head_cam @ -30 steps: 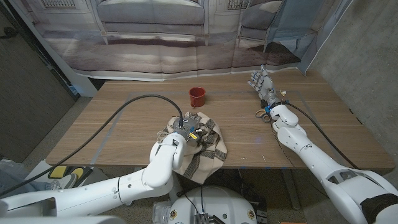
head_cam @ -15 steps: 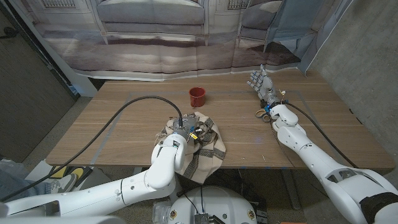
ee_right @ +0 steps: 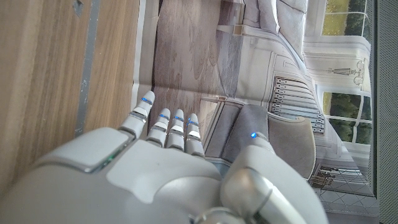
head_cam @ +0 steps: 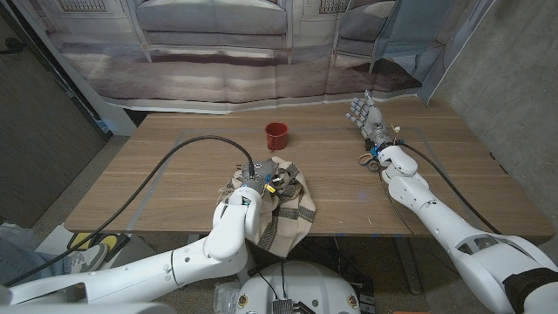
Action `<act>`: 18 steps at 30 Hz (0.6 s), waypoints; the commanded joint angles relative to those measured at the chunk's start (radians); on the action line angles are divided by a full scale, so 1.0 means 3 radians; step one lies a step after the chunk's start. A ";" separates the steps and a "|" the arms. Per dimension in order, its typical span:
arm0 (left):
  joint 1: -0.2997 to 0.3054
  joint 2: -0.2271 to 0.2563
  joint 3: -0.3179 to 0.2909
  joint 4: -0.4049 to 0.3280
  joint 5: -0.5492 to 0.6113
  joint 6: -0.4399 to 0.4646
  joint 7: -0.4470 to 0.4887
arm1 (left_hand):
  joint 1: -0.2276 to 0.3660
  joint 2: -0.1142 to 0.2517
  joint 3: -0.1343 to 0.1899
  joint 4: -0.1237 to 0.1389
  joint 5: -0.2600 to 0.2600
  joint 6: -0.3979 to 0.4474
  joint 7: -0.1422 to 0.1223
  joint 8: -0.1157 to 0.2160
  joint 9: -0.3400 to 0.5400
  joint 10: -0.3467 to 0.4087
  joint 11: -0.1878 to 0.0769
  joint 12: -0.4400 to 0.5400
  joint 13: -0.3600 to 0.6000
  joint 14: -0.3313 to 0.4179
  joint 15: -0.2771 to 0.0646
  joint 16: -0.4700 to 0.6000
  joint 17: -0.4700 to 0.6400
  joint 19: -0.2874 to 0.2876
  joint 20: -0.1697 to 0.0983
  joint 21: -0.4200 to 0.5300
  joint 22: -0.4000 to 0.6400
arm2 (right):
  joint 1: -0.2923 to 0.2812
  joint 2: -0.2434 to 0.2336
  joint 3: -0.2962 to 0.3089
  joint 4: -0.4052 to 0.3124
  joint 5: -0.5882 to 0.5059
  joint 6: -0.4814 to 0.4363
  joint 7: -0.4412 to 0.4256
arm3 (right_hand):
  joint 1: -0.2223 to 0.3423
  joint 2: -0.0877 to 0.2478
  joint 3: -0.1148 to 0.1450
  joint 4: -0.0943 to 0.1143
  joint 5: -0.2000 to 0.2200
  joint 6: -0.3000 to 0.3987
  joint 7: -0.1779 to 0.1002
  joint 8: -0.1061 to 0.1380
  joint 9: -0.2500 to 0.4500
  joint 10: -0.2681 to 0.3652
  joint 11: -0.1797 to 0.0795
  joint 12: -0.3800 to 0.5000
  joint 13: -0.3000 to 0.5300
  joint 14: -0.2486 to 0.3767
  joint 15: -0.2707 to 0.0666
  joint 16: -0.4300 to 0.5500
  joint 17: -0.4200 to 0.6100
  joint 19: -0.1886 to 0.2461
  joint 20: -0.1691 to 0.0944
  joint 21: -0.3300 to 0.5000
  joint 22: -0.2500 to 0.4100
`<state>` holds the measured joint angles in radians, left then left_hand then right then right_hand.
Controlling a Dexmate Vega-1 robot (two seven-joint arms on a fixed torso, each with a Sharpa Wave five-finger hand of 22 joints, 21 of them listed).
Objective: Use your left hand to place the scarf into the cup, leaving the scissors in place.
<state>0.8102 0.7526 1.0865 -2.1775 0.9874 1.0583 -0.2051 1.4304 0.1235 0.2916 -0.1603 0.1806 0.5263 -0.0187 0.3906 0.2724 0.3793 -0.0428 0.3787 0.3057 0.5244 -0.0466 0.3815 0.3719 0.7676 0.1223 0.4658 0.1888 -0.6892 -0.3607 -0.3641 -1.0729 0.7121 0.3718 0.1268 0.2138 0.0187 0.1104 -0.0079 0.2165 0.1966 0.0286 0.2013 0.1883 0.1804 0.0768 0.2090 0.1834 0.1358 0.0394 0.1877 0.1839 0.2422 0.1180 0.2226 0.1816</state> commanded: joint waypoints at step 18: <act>0.0138 0.0151 -0.0270 -0.0131 -0.0701 -0.0260 0.0744 | 0.0264 0.0004 0.0061 0.0045 -0.0012 0.0935 0.0216 0.0515 0.0265 0.0881 -0.0056 0.0312 0.0402 0.0966 -0.0371 0.0361 0.0420 0.0570 -0.0768 0.0548 0.0034 | -0.0042 -0.0014 -0.0004 -0.0096 -0.0021 0.0000 -0.0049 | 0.0021 0.0015 -0.0009 -0.0020 -0.0004 0.0031 -0.0011 -0.0013 0.0006 0.0030 -0.0015 0.0018 0.0013 0.0031 0.0000 0.0012 0.0007 0.0025 0.0027 -0.0027 -0.0001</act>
<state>0.8549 0.7842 1.0199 -2.1999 0.8238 0.9842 -0.0211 1.4997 0.1196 0.3052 -0.1545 0.1776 0.8062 0.0483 0.5413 0.3477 0.6444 -0.0591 0.4706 0.4202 0.7974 -0.0861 0.4851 0.4927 0.9123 -0.0795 0.6214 0.1997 -0.6963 -0.3632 -0.3638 -1.0910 0.7114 0.3718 0.1197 0.2137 0.0187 0.1062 -0.0121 0.2165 0.2003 0.0250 0.2013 0.1883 0.1804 0.0768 0.2090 0.1834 0.1358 0.0394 0.1877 0.1837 0.2476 0.1234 0.2178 0.1816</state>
